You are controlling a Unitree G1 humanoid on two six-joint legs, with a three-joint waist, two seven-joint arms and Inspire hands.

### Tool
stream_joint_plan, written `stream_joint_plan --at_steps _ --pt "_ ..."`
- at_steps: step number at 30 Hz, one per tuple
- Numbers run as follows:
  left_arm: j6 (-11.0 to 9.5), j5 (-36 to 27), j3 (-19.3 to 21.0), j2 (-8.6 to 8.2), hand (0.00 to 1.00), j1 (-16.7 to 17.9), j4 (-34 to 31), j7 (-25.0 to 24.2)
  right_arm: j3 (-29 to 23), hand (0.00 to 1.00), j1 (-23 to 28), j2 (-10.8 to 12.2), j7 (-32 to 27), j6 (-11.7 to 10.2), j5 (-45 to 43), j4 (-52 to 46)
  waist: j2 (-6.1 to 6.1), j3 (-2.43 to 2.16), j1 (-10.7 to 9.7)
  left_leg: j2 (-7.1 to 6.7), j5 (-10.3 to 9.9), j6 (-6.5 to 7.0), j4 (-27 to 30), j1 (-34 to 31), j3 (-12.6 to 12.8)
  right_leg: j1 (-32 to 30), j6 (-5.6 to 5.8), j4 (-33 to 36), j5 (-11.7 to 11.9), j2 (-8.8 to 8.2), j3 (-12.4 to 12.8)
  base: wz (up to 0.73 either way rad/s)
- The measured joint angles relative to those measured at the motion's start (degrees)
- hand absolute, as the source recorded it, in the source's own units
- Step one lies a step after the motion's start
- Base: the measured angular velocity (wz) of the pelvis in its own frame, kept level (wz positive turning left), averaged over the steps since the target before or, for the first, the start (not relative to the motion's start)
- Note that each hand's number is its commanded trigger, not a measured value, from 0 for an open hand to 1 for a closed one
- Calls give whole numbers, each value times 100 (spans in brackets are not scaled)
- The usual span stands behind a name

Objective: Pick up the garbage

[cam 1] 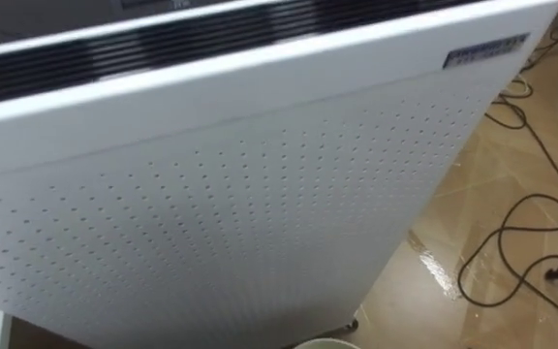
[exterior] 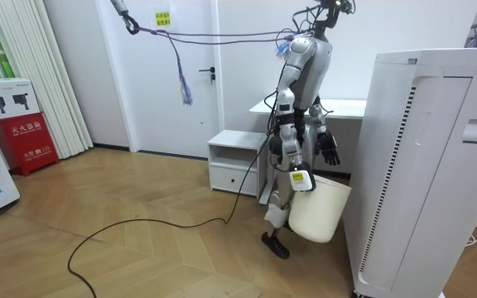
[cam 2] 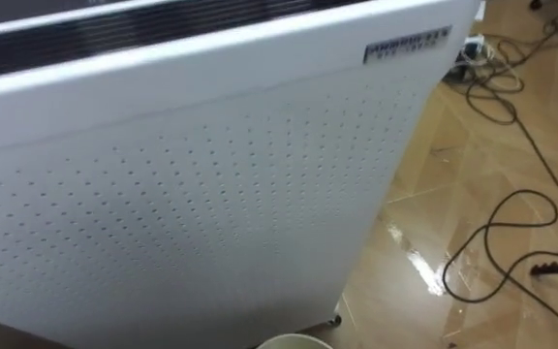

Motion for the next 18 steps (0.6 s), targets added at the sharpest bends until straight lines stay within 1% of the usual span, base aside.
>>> stream_joint_plan --at_steps 1,2,3,4,6,7,8,10,12,14,16,17,18 --pt "0 0 31 -22 0 59 8 84 -32 100 85 13 -3 0 120 14 -19 -26 1 -3 -22 -1 -43 127 2 107 5 -5 -31 -2 3 0" --pt "0 0 51 -25 0 92 25 101 -53 100 110 24 -5 0 181 35 -29 -27 0 -1 -37 -3 -57 201 2 181 7 -21 -37 3 2 -3" --pt "-1 0 87 -42 0 116 67 156 -83 100 182 41 -7 -3 256 78 -58 -43 -2 9 -64 -5 -94 351 13 341 8 -107 -37 23 8 -7" --pt "-2 0 220 -105 0 129 182 214 -154 100 245 86 -1 -5 263 157 -98 -79 3 15 -78 -9 -158 518 24 500 12 -187 -36 41 31 -7" --pt "-3 -1 367 -177 0 131 303 329 -288 100 292 188 4 -9 263 270 -142 -110 0 27 -129 -17 -160 692 26 671 19 -248 -39 61 37 -6" --pt "-2 -4 399 -215 0 124 393 395 -330 100 308 233 4 -29 263 344 -154 -117 0 35 -159 -19 -155 781 27 773 21 -291 -38 76 48 -7" --pt "-2 -17 413 -235 0 117 424 421 -342 100 322 244 4 -41 267 368 -155 -116 2 42 -182 -19 -155 820 25 827 22 -300 -38 82 58 -10" --pt "-2 -300 422 -255 0 154 547 432 -434 100 345 280 5 -44 239 385 -138 -104 7 65 -220 -19 -165 958 117 960 26 -324 -40 104 127 -17" --pt "5 -425 473 -255 0 182 669 459 -472 100 363 297 12 -44 192 386 -121 -105 -1 85 -242 -28 -173 1020 156 1018 26 -370 -31 137 204 -15" --pt "20 -463 550 -267 0 180 769 474 -560 100 389 333 21 -42 180 402 -103 -96 0 96 -269 -39 -174 1079 166 1064 26 -386 -31 150 217 -9" --pt "64 -472 707 -306 0 176 924 463 -650 100 391 374 18 -40 165 471 -85 -94 7 104 -284 -48 -181 1138 183 1096 25 -396 -31 160 241 -8" --pt "112 -579 764 -319 0 142 1042 445 -736 100 383 401 18 -39 184 543 -80 -71 7 107 -285 -49 -217 1205 194 1155 26 -399 -33 162 256 -7" --pt "199 -731 832 -331 0 115 1126 410 -798 100 372 411 16 -26 178 602 -53 -67 5 108 -285 -48 -227 1247 206 1193 27 -397 -36 160 257 -8"
